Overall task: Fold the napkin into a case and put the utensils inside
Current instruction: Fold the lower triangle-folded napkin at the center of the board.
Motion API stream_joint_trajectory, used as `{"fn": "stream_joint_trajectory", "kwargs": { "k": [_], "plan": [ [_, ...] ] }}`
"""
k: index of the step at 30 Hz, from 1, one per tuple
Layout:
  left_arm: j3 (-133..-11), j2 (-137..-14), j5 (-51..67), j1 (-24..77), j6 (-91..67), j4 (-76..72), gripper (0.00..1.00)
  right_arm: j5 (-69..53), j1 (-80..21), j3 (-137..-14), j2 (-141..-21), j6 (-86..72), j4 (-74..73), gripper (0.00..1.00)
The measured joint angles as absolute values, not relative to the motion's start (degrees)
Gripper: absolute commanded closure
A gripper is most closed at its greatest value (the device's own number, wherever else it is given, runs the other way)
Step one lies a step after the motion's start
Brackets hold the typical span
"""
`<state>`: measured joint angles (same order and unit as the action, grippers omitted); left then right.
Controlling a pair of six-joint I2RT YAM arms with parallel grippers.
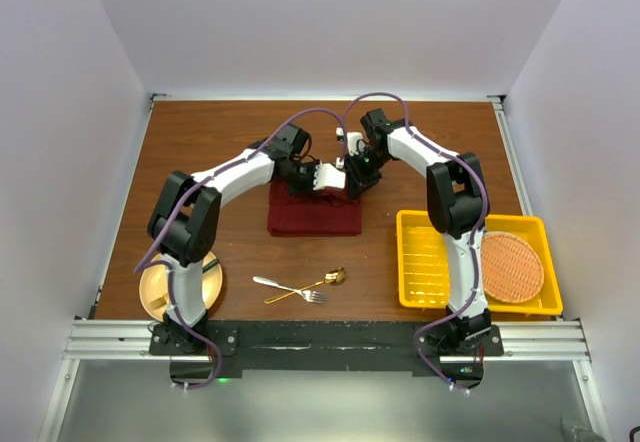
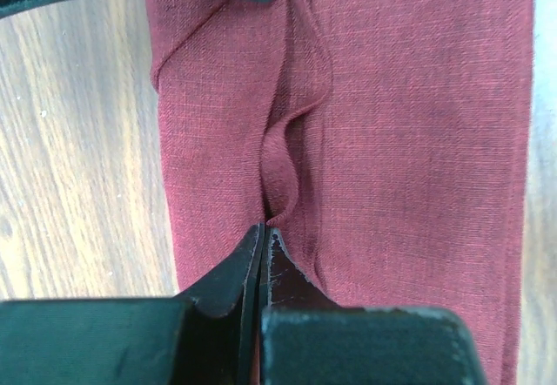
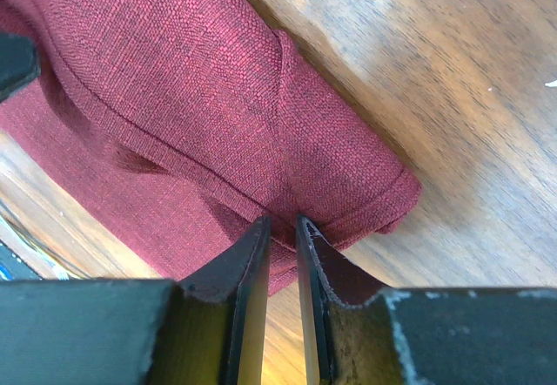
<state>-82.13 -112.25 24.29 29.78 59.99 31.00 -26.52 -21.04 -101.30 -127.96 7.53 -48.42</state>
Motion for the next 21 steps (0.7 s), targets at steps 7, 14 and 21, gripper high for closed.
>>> {"fn": "stream_joint_trajectory", "kwargs": {
  "k": [7,14,21],
  "plan": [
    [-80.2,-111.9,24.5,29.8,58.4,30.3,0.86,-26.3,-21.0,-101.4,-128.0,7.5,-48.7,0.77],
    [-73.3,-111.3,18.9,29.8,57.8,24.2,0.67,-26.1,-21.0,-101.4,-128.1,7.6,-48.7,0.77],
    [-72.6,-111.2,16.8,29.8,58.1,21.1,0.84,-26.0,-21.0,-101.4,-128.2,7.6,-48.6,0.77]
  ]
}}
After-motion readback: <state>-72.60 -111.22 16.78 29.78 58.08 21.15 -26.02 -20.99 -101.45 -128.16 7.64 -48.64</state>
